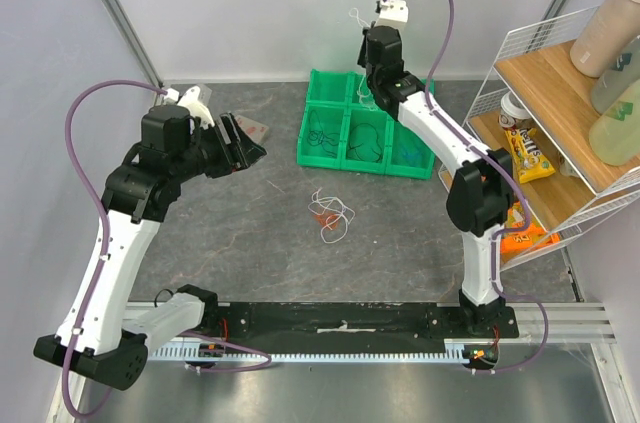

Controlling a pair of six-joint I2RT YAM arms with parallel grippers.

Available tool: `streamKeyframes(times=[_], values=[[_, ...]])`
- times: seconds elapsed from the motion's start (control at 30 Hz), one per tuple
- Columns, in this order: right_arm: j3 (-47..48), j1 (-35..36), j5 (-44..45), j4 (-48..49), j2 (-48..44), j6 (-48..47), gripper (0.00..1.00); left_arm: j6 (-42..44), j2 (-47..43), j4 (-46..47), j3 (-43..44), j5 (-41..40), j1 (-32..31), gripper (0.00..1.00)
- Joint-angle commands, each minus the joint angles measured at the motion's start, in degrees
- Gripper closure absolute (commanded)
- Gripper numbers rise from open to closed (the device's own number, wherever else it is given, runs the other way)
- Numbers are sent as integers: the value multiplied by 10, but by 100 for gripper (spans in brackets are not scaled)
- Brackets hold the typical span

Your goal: Untangle the cables

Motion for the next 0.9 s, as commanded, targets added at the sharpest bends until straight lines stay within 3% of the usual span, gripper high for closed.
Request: streamKeyframes(times=[0.0,0.43,0.57,0.87], values=[[31,-19,23,28,38,0,100,45,-4,2,5,7,5,29],[62,-59,-39,-86,171,47,100,54,17,-16,5,31,6,30],[125,-75,-73,-134,214,50,100,56,28,-24,13,52,7,32],[182,-84,-111,-66,194,39,100,51,33,-24,23,57,6,34]])
